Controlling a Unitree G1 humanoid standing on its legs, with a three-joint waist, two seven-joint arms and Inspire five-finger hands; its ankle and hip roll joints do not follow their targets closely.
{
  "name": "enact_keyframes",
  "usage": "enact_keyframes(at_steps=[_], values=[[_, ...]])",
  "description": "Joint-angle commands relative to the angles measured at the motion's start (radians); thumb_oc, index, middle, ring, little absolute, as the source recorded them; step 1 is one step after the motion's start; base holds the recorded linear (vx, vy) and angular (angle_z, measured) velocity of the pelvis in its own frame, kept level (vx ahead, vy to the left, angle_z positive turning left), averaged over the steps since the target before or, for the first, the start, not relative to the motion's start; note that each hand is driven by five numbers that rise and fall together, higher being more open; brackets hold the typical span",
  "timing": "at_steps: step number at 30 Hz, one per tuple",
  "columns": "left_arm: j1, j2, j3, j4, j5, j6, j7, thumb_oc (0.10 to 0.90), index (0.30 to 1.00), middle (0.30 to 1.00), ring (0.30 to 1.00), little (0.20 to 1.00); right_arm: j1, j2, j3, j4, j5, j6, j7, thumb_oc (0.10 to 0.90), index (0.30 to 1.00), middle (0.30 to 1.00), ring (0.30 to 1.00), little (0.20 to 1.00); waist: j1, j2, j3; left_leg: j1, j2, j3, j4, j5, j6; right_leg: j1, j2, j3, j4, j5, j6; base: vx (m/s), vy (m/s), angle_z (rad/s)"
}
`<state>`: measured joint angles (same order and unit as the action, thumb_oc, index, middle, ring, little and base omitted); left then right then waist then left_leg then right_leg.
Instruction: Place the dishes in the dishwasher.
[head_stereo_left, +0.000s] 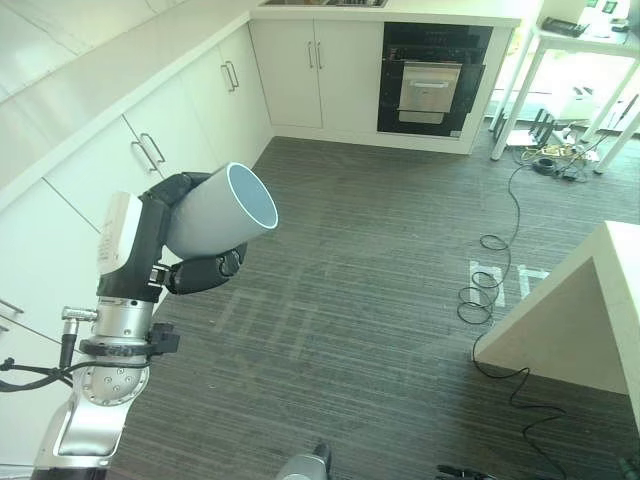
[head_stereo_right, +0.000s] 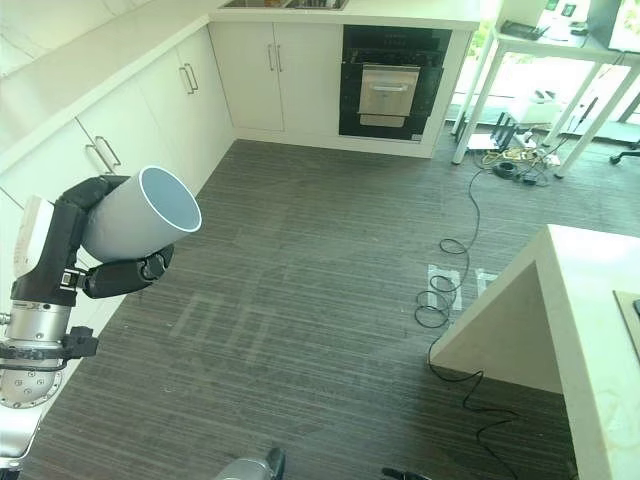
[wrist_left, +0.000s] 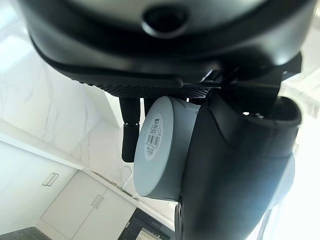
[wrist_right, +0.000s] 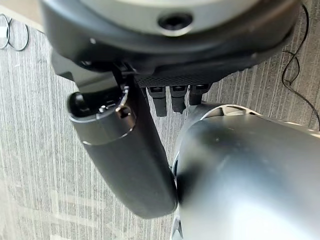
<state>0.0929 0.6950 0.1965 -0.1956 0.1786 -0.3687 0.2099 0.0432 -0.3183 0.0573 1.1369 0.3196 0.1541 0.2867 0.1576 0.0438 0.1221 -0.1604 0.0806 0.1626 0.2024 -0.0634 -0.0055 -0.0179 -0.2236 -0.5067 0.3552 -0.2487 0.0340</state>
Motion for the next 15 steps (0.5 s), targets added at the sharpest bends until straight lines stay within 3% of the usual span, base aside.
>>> enact_keyframes(at_steps=[1,4,11,15], values=[[-0.103,0.018,0.097,-0.085,-0.120,-0.110,0.037,0.400,0.300,0.300,0.300,0.300,-0.005,0.035,0.001,0.011,0.084,-0.037,0.015,0.800,0.900,0.900,0.900,0.900,-0.006,0.007,-0.007,0.016,0.060,-0.051,0.098,-0.121,-0.096,0.013,-0.016,0.058,-0.055,0.012,0.117,-0.05,0.167,0.56],[-0.133,0.023,0.068,-0.082,-0.083,-0.121,0.067,0.400,0.300,0.300,0.300,0.300,0.017,0.049,-0.032,0.034,0.109,-0.048,0.017,0.800,0.900,0.900,0.900,0.900,-0.033,0.000,-0.016,0.035,0.036,-0.048,0.098,-0.151,-0.067,0.014,-0.028,0.080,-0.055,0.024,0.133,-0.04,0.144,0.18],[-0.177,0.023,0.031,-0.064,-0.049,-0.090,0.056,0.400,0.300,0.300,0.300,0.300,0.038,0.067,-0.055,0.055,0.116,-0.036,0.027,0.800,0.900,0.900,0.900,0.900,-0.069,-0.015,-0.022,0.047,0.026,-0.029,0.098,-0.169,-0.051,0.003,-0.040,0.110,-0.055,0.039,0.152,-0.02,0.037,-0.11],[-0.176,0.018,0.012,-0.052,-0.038,-0.061,0.073,0.400,0.300,0.300,0.300,0.300,0.047,0.075,-0.043,0.057,0.030,-0.055,0.075,0.800,0.900,0.900,0.900,0.900,-0.075,-0.021,-0.023,0.054,0.013,-0.031,0.098,-0.184,-0.041,-0.013,-0.036,0.144,-0.055,0.039,0.157,-0.01,0.020,-0.23]])
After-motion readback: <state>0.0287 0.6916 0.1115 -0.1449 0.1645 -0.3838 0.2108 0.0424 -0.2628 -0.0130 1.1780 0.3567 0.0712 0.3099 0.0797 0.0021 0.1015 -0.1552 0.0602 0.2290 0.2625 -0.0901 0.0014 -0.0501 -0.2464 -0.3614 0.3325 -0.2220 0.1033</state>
